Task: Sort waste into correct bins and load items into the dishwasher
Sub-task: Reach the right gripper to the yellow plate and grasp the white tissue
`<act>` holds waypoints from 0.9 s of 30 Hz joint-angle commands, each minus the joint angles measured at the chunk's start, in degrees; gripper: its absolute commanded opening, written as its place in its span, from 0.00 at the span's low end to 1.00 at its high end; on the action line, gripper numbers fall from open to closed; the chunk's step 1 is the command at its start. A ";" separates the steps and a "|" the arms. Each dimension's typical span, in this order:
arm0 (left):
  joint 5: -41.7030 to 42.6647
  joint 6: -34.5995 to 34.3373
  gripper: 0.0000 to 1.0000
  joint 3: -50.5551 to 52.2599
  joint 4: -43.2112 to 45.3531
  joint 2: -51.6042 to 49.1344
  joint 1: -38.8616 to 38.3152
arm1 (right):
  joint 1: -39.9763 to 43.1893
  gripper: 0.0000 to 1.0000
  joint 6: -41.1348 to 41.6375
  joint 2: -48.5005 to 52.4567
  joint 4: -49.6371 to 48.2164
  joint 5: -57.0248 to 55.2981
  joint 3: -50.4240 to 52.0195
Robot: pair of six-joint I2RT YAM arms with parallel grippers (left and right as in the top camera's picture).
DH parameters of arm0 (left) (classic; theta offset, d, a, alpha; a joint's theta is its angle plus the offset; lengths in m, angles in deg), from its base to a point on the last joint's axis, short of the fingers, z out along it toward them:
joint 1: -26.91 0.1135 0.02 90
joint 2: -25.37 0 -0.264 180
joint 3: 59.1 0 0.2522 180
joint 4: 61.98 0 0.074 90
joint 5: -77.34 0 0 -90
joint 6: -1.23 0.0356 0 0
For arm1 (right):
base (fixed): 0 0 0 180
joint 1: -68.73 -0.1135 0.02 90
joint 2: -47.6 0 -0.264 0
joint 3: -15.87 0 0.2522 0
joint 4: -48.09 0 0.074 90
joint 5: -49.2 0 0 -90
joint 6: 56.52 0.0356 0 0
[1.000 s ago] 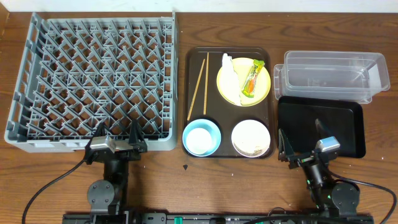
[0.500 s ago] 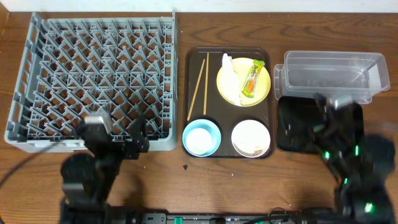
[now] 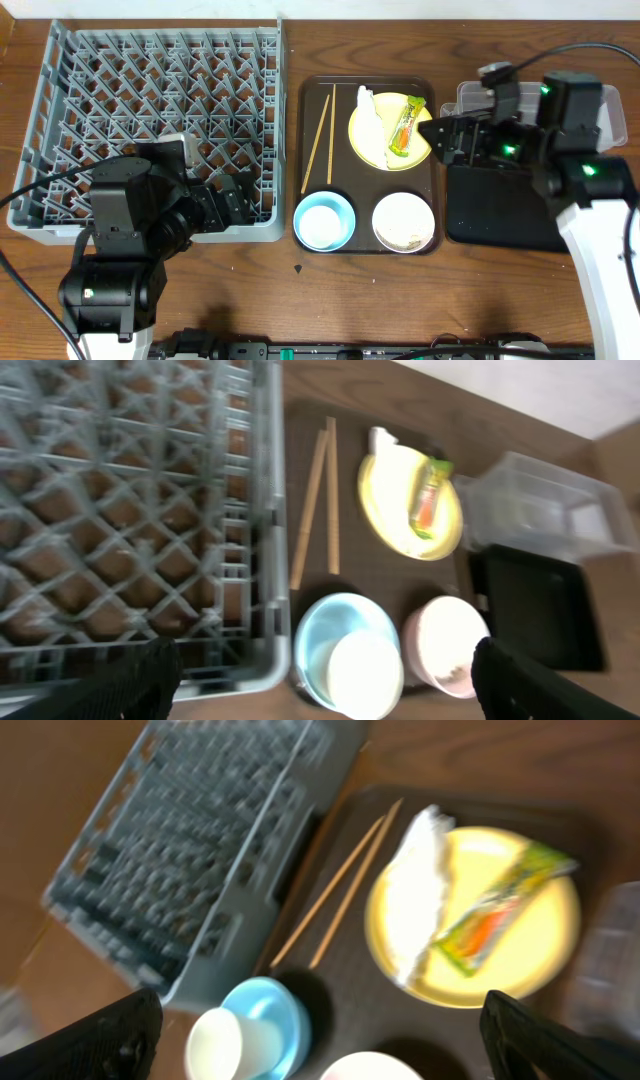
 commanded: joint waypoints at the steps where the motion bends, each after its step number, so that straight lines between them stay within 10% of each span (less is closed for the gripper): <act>1: 5.88 -0.31 0.93 -1.42 0.20 0.20 0.24 | -3.23 0.99 -2.49 4.35 0.13 4.83 -1.46; 14: 5.86 -0.33 0.93 -1.42 0.35 0.20 0.24 | -18.49 0.99 0.26 26.93 1.49 -32.17 -18.34; 20: 5.86 -0.31 0.93 -1.40 0.35 0.20 0.24 | -20.46 0.68 1.01 35.36 -5.55 -38.84 -18.34; 27: 5.86 -0.31 0.93 -1.40 0.35 0.20 0.24 | -20.46 0.56 3.61 45.75 -11.72 -40.46 -18.34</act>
